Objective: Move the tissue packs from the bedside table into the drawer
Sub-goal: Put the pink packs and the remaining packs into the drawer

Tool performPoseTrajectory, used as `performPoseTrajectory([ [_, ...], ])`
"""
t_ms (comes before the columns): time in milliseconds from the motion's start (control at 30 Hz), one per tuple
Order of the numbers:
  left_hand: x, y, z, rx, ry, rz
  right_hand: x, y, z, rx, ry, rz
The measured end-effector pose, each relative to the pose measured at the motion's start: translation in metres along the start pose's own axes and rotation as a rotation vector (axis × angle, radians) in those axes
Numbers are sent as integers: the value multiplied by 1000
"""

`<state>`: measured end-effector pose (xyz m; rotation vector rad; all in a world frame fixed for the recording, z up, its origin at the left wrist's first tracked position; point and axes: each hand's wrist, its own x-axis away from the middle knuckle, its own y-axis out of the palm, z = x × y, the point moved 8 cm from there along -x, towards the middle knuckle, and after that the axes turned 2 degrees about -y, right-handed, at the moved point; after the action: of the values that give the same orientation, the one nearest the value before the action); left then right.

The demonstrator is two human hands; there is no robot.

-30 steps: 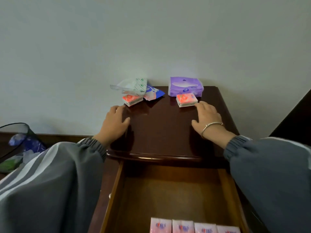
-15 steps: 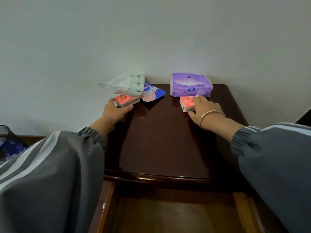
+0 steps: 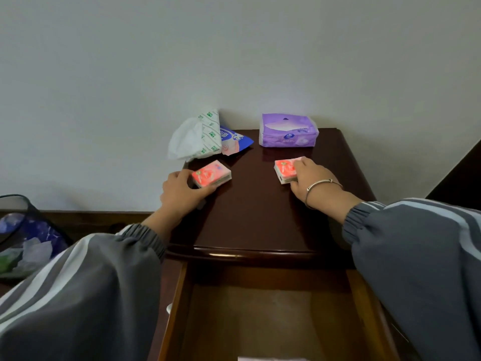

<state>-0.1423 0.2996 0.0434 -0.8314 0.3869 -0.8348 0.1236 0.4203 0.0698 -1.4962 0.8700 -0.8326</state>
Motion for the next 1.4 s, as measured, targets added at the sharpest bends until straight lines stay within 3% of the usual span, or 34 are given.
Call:
performPoseTrajectory([
  [233,81,-5,3,-184,-54,57,55,-3,-3,-125,31,-47],
  [367,109,3,12,-294,-61,-67,78,-11,-4,-115,-5,-145],
  [533,126,7,28,-160,-126,-158,108,-14,3,-249,34,-108],
  [733,137,18,36,119,-150,-315,125,-12,15,-396,174,-89],
  [800,142,17,34,256,-192,-263,129,-10,14,-711,227,-61],
  [900,152,25,38,737,-227,-303,133,-5,-20,-1267,235,-134],
  [967,157,29,47,983,-189,-400,129,-11,-50,-1332,186,-127],
  [1067,155,27,52,1209,-209,-541,119,-23,-86,-1243,133,-28],
  [1233,122,1,10,1200,-194,-287,92,-18,-137,-1248,-13,-71],
  [1400,104,-12,-40,1006,-215,62,34,-27,-132,-714,-95,231],
])
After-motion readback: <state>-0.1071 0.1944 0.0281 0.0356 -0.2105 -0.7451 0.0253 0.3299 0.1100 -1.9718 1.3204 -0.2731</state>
